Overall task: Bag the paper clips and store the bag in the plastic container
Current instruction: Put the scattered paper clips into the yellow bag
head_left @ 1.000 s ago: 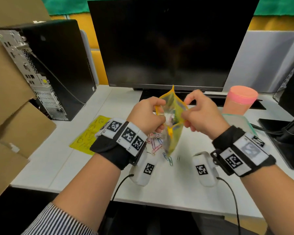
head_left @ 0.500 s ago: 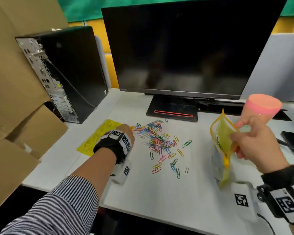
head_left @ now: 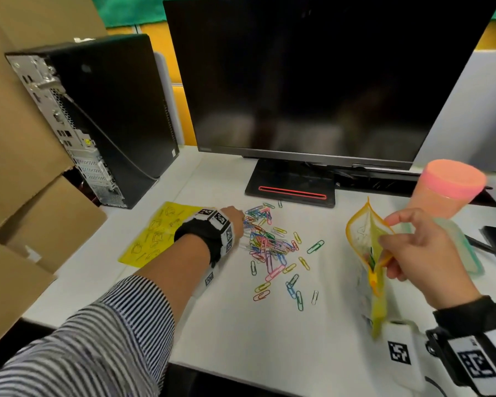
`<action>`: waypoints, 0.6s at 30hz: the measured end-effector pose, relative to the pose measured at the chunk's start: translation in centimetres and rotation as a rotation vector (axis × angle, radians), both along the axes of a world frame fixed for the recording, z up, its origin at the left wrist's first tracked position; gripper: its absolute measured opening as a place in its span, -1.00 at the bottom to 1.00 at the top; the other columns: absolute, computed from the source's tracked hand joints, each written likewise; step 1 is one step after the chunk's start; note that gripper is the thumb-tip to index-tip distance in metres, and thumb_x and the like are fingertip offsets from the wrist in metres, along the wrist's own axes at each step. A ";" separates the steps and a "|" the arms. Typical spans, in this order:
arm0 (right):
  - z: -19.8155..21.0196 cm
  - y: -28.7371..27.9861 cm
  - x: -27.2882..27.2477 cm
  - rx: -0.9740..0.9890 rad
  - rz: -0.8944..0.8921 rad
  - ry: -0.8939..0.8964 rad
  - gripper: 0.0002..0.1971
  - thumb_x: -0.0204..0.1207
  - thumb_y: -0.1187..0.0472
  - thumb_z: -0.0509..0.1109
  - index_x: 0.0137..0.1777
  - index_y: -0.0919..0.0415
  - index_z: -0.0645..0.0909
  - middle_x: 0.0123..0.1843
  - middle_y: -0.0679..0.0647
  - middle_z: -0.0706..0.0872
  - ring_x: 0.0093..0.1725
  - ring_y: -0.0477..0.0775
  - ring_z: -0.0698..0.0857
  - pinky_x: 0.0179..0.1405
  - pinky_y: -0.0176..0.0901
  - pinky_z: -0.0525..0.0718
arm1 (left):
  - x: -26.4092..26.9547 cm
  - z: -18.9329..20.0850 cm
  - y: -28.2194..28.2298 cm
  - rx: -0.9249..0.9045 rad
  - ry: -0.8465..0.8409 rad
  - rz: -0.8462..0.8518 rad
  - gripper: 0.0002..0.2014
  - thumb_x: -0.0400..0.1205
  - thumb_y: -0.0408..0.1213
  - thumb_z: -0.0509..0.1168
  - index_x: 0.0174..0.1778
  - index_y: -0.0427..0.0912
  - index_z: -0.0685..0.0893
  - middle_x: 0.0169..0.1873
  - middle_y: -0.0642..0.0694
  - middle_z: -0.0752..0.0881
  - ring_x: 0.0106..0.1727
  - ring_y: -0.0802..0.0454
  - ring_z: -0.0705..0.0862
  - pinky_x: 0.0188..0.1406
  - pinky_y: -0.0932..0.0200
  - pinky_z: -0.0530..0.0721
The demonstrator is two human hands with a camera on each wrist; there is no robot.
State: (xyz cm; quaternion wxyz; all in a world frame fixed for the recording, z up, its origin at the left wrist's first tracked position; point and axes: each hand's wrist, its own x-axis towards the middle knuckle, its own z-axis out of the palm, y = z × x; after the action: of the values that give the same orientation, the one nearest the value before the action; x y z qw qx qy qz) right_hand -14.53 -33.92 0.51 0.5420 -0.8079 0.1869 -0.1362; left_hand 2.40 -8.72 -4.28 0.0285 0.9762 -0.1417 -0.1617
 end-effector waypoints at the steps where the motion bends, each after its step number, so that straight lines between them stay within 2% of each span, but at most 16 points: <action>1: 0.0 0.1 0.0 0.009 0.002 0.002 -0.73 0.48 0.50 0.27 -0.13 0.07 0.47 -0.48 0.32 0.62 -0.75 0.06 0.47 -0.79 -0.28 0.38 | -0.5 0.0 -0.3 -0.012 -0.006 -0.012 -0.68 0.66 -0.32 0.12 0.29 -0.24 0.61 0.27 -0.22 0.65 0.25 -0.20 0.64 0.28 0.01 0.59; 3: -0.1 0.4 0.0 0.020 0.010 0.005 -0.72 0.48 0.51 0.27 -0.13 0.06 0.47 -0.47 0.32 0.62 -0.79 -0.01 0.47 -0.82 -0.32 0.38 | -1.7 -0.3 -0.9 -0.019 -0.020 -0.024 -0.69 0.67 -0.25 0.14 0.22 -0.32 0.64 0.21 -0.24 0.68 0.21 -0.19 0.65 0.12 0.09 0.58; 6: -0.1 0.8 -0.1 0.002 0.040 0.006 -0.74 0.49 0.51 0.27 -0.08 0.10 0.48 -0.46 0.32 0.63 -0.79 -0.05 0.48 -0.83 -0.31 0.39 | -3.8 -0.3 -1.5 -0.006 -0.007 -0.085 -0.60 0.60 -0.02 0.28 0.17 -0.29 0.68 0.08 -0.24 0.70 0.12 -0.18 0.67 -0.10 0.14 0.50; 9: 0.0 1.1 -0.4 -0.039 0.063 0.001 -0.75 0.48 0.48 0.29 -0.03 0.11 0.48 -0.45 0.32 0.64 -0.76 0.00 0.49 -0.79 -0.29 0.41 | -4.4 -0.2 -2.2 0.033 -0.002 -0.105 -0.65 0.56 -0.09 0.35 0.12 -0.27 0.75 -0.13 -0.21 0.69 -0.05 -0.11 0.67 -0.20 0.18 0.50; 11: 0.0 1.3 -0.6 -0.053 0.073 -0.006 -0.75 0.49 0.47 0.30 -0.04 0.08 0.48 -0.43 0.37 0.64 -0.74 0.04 0.50 -0.75 -0.28 0.42 | -4.5 -0.1 -2.7 0.048 0.001 -0.100 -0.71 0.57 -0.19 0.35 0.12 -0.26 0.76 -0.11 -0.19 0.70 0.03 -0.11 0.70 -0.12 0.18 0.57; 13: 0.1 1.2 -0.8 -0.056 0.087 -0.014 -0.75 0.49 0.45 0.31 -0.05 0.06 0.47 -0.40 0.44 0.63 -0.73 0.05 0.50 -0.74 -0.26 0.43 | -4.5 -0.3 -3.0 0.052 -0.009 -0.084 -0.70 0.57 -0.23 0.35 0.20 -0.23 0.74 0.11 -0.16 0.74 0.19 -0.11 0.69 0.09 0.17 0.64; 14: 0.1 1.2 -0.8 -0.058 0.095 -0.018 -0.74 0.49 0.45 0.31 -0.06 0.04 0.47 -0.38 0.47 0.63 -0.74 0.04 0.51 -0.75 -0.26 0.43 | -4.4 -0.3 -3.1 0.033 -0.021 -0.072 -0.70 0.57 -0.25 0.35 0.21 -0.21 0.73 0.16 -0.14 0.74 0.21 -0.11 0.68 0.14 0.16 0.65; 18: 0.1 1.0 -1.1 -0.075 0.123 -0.038 -0.76 0.51 0.45 0.31 -0.02 0.08 0.47 -0.35 0.58 0.63 -0.73 0.04 0.53 -0.74 -0.25 0.45 | -4.8 0.0 -3.1 -0.047 -0.052 -0.036 -0.73 0.59 -0.31 0.32 0.19 -0.18 0.75 0.19 -0.14 0.74 0.22 -0.11 0.68 0.19 0.13 0.65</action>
State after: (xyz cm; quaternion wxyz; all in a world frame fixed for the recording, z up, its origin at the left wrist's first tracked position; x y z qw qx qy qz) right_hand -15.60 -32.87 0.64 0.5222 -0.8349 0.1215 -0.1247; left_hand -2.39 -11.80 -4.29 0.0446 0.9764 -0.1639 -0.1333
